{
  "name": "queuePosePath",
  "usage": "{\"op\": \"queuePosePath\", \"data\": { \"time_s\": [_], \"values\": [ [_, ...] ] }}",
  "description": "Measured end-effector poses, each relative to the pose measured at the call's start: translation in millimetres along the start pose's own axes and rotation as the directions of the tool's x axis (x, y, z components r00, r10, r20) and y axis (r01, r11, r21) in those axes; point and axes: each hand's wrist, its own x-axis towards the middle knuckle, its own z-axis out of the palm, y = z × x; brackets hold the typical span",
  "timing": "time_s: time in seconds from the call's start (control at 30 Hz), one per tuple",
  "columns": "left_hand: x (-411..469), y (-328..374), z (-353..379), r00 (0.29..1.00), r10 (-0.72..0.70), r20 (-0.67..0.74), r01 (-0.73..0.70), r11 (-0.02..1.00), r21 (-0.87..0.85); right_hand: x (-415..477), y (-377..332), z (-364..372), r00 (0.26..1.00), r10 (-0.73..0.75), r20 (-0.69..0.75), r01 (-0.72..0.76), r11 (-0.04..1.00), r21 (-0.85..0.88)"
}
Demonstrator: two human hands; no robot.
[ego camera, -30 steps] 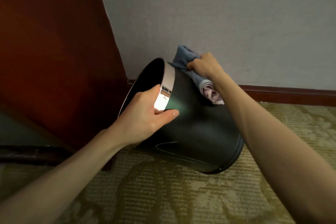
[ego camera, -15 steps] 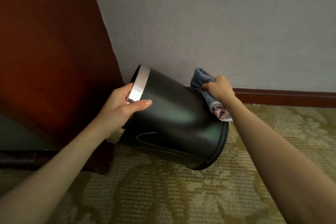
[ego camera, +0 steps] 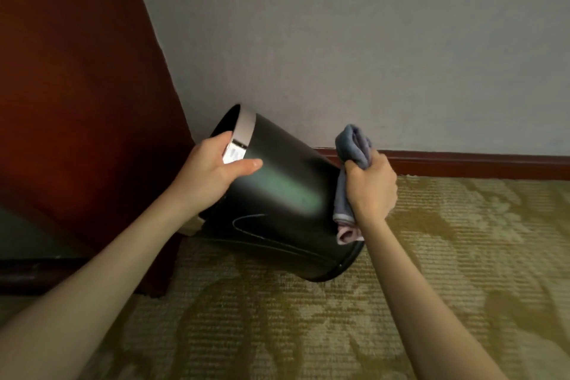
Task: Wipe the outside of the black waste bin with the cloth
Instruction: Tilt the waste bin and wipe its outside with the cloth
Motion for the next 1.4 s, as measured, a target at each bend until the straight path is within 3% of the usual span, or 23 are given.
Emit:
{"op": "queuePosePath", "data": {
  "time_s": [0.1, 0.23, 0.43, 0.6, 0.7, 0.83, 0.93, 1.07, 1.23, 1.4],
  "values": [
    [10.1, 7.5, 6.2, 0.999, -0.043, 0.014, 0.043, 0.998, 0.042, -23.2, 14.4, -4.3, 0.994, 0.018, -0.112, -0.008, 0.996, 0.089],
    [16.7, 20.2, 19.4, 1.0, -0.002, 0.018, -0.001, 0.988, 0.155, -47.2, 34.3, -10.1, 0.983, 0.024, -0.18, 0.015, 0.977, 0.215],
    [16.2, 40.8, 65.5, 0.997, 0.078, 0.02, -0.08, 0.927, 0.366, -39.5, 69.2, -30.0, 0.972, 0.235, -0.001, -0.213, 0.882, 0.42],
    [16.1, 65.0, 121.6, 0.983, 0.151, 0.108, -0.184, 0.862, 0.471, -18.9, 104.9, -50.6, 0.907, 0.392, 0.154, -0.42, 0.823, 0.382],
    [5.6, 69.5, 144.7, 0.921, 0.26, 0.289, -0.385, 0.712, 0.587, -17.0, 125.6, -55.9, 0.823, 0.516, 0.237, -0.56, 0.672, 0.485],
    [-16.6, 49.5, 148.0, 0.712, 0.467, 0.525, -0.694, 0.356, 0.625, -20.7, 144.1, -61.4, 0.734, 0.619, 0.278, -0.629, 0.467, 0.622],
    [-25.8, 29.3, 123.8, 0.616, 0.489, 0.618, -0.775, 0.233, 0.588, -23.8, 155.2, -65.6, 0.684, 0.665, 0.302, -0.66, 0.386, 0.645],
    [-21.3, 12.8, 94.1, 0.616, 0.476, 0.627, -0.774, 0.222, 0.593, -25.9, 152.0, -66.0, 0.678, 0.661, 0.321, -0.674, 0.386, 0.629],
    [-21.3, 13.1, 96.8, 0.633, 0.503, 0.588, -0.763, 0.277, 0.585, -26.1, 150.2, -71.5, 0.673, 0.662, 0.33, -0.697, 0.419, 0.581],
    [-25.4, 13.3, 96.0, 0.672, 0.483, 0.561, -0.736, 0.349, 0.581, -27.7, 149.3, -75.3, 0.722, 0.596, 0.352, -0.678, 0.505, 0.534]
  ]
}}
